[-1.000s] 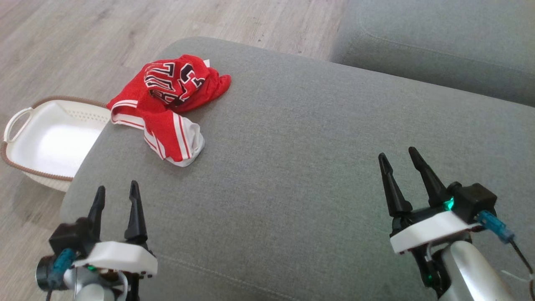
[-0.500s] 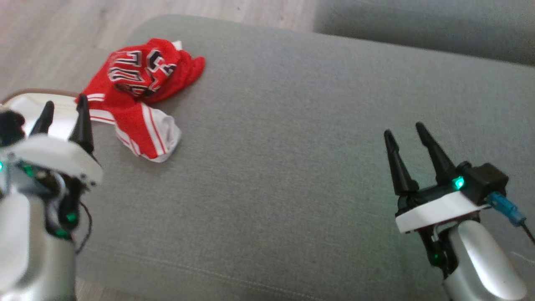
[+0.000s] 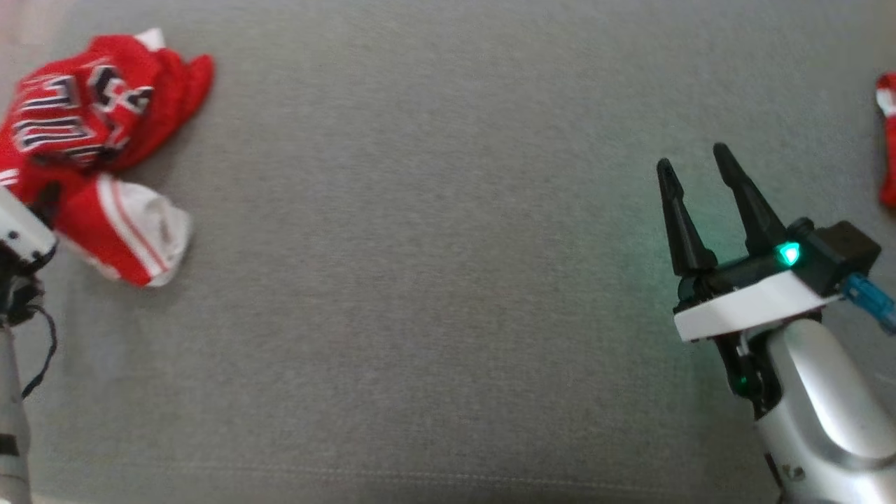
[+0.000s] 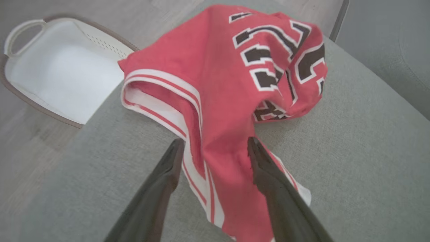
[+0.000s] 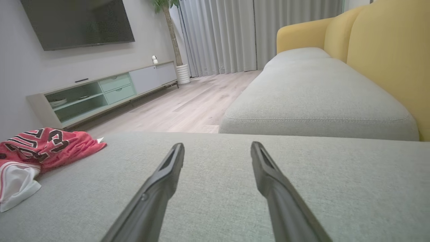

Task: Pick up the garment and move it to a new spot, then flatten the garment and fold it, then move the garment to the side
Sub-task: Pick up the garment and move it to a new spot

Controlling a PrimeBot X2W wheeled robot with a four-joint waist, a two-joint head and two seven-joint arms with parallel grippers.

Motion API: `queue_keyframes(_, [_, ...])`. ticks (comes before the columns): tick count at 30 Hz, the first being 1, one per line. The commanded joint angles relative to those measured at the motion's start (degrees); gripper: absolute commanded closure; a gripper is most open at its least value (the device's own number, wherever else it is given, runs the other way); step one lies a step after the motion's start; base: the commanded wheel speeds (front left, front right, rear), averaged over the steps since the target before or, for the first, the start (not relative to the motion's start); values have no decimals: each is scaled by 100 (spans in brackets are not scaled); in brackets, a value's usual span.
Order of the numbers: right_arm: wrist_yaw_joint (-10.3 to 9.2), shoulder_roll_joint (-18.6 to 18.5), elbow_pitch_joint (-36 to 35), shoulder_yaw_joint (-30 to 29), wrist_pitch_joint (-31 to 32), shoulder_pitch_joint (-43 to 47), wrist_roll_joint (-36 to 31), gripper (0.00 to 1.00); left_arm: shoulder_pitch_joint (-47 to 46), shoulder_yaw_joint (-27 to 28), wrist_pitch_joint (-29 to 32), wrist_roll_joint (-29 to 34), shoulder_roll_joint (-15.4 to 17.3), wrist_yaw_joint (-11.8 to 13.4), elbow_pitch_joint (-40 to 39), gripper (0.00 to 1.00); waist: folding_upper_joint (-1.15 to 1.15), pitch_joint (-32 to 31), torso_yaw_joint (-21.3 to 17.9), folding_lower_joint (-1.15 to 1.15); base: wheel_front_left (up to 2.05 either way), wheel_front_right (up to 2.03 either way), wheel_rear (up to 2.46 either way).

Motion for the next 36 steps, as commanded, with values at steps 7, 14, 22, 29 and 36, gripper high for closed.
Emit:
queue_keyframes(7, [-4, -161, -182, 86, -65, -287, 82, 0, -476, 316, 341, -323, 417, -180, 695, 0, 0, 556, -518, -1, 0, 0, 0])
queue_keyframes(14, [-4, -134, -91, 109, -74, -311, 98, 0, -588, 186, 302, -316, 438, -340, 1137, 100, 0, 450, -526, -1, 0, 0, 0])
queue_keyframes(22, [-4, 20, 26, 161, -78, -180, 108, 0, -759, -169, -332, -17, 586, -613, 983, 100, 0, -206, -470, -1, 0, 0, 0])
queue_keyframes(29, [-4, 223, 122, 185, -79, -7, 116, 0, -938, -594, -582, 203, 677, -777, 554, 100, 0, -786, -567, -1, 0, 0, 0])
queue_keyframes(36, [-4, 330, 148, 166, -79, 154, 105, 0, -1182, -1024, -378, 52, 549, -843, -471, 100, 0, -1193, -908, -1, 0, 0, 0])
